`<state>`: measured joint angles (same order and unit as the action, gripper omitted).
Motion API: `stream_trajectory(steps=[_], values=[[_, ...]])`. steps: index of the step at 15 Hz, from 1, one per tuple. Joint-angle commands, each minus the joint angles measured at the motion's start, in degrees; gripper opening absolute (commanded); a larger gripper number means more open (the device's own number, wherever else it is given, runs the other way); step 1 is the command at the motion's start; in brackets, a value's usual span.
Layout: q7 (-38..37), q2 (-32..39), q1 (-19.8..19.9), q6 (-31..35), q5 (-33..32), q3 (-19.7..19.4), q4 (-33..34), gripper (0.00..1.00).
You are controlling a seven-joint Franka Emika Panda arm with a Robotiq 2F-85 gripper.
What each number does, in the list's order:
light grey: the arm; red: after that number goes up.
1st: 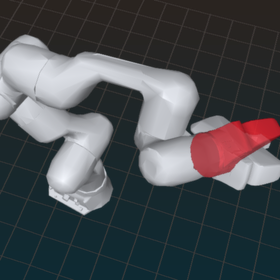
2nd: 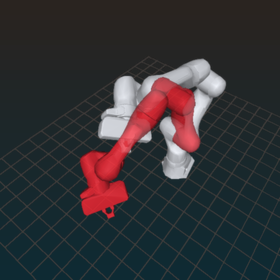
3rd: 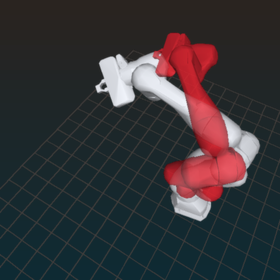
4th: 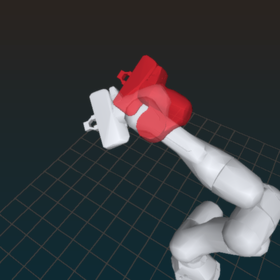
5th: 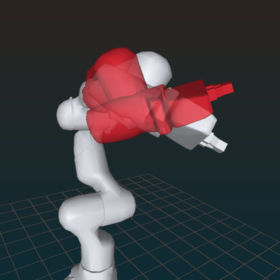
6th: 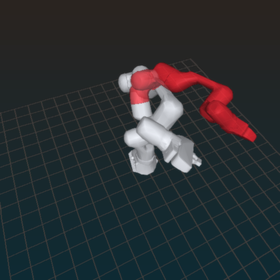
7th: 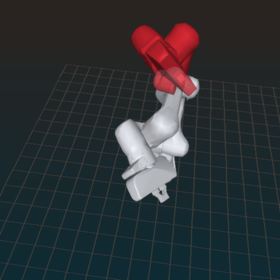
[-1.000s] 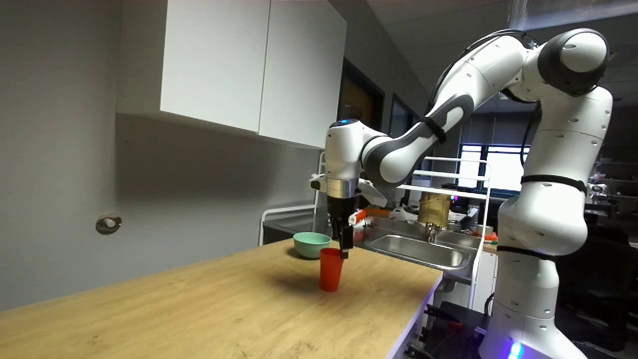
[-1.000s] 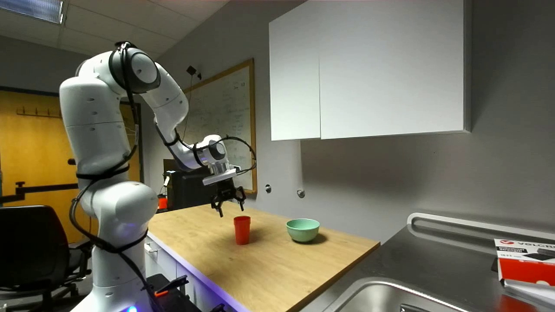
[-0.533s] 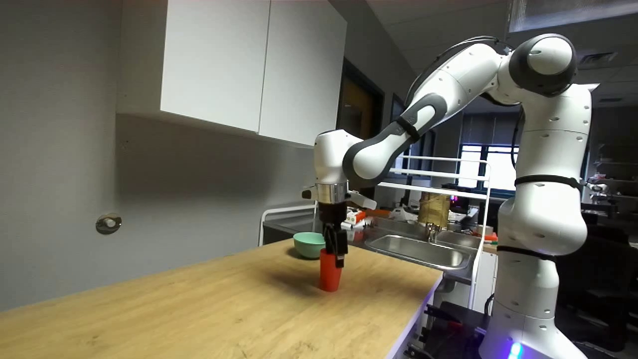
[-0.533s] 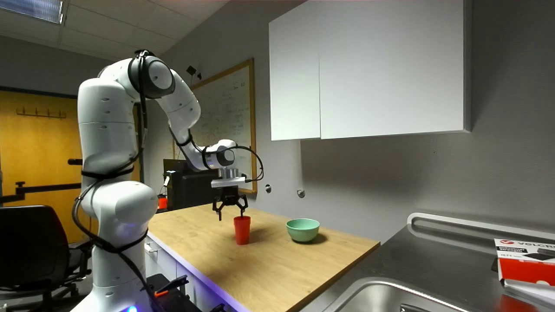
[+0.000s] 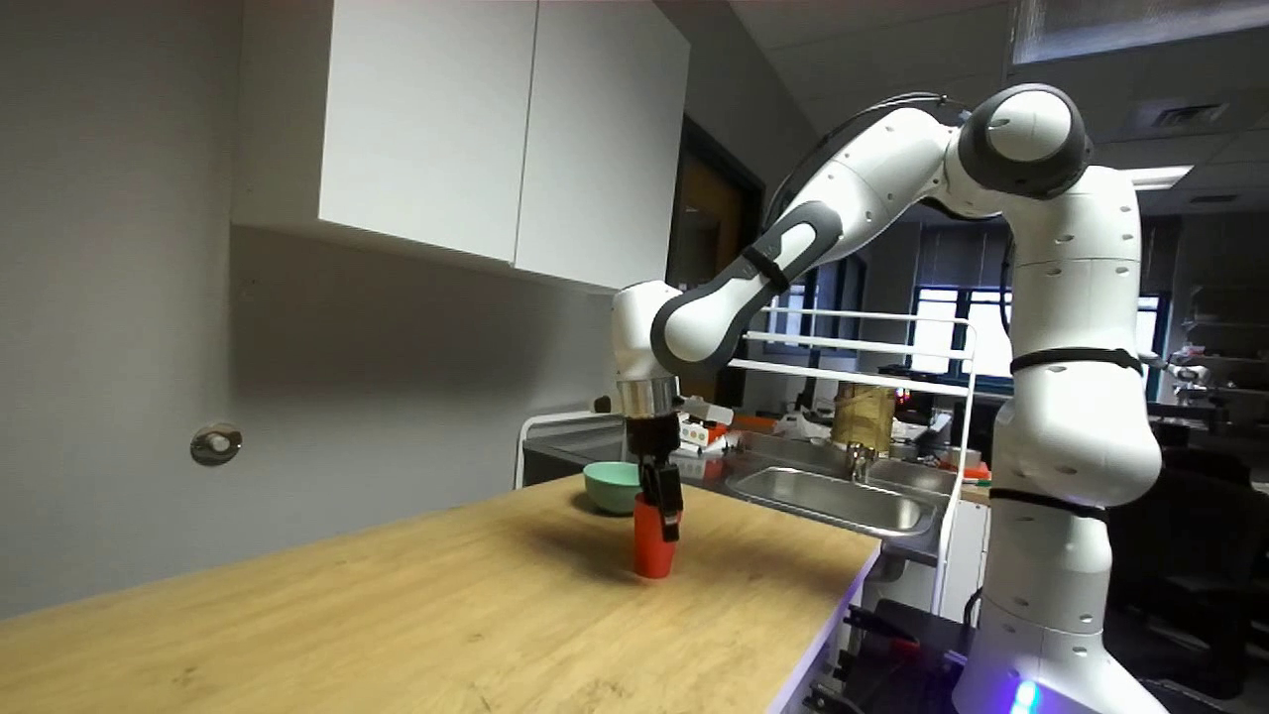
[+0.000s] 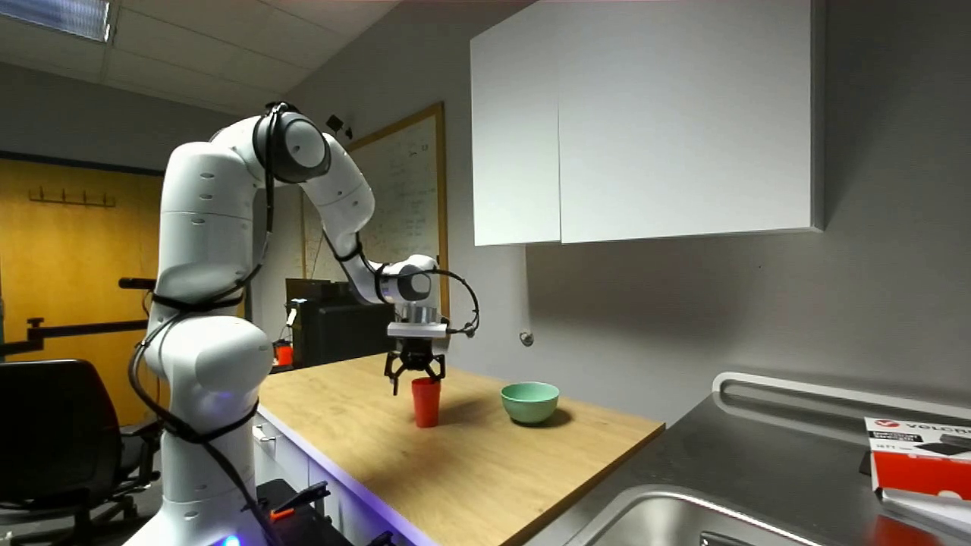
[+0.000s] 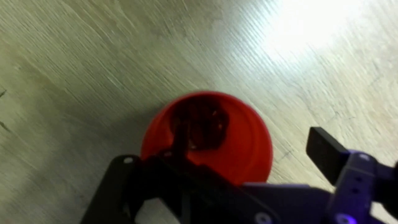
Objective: Pour the substance from the cup into the light green bowl
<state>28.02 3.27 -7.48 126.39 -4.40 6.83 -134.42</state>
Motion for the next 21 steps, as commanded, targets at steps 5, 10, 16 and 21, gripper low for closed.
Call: stream_trajectory(steps=[5,10,16,21], values=[[0.23,3.32,1.73,-2.39,0.02,0.12,4.10,0.36],[-0.38,2.10,1.52,-3.05,-1.38,0.27,4.97,0.01],[3.89,-2.39,2.54,-4.39,-3.95,-0.63,8.17,0.03],[16.47,-3.06,5.79,-3.31,0.92,-4.42,14.44,0.03]])
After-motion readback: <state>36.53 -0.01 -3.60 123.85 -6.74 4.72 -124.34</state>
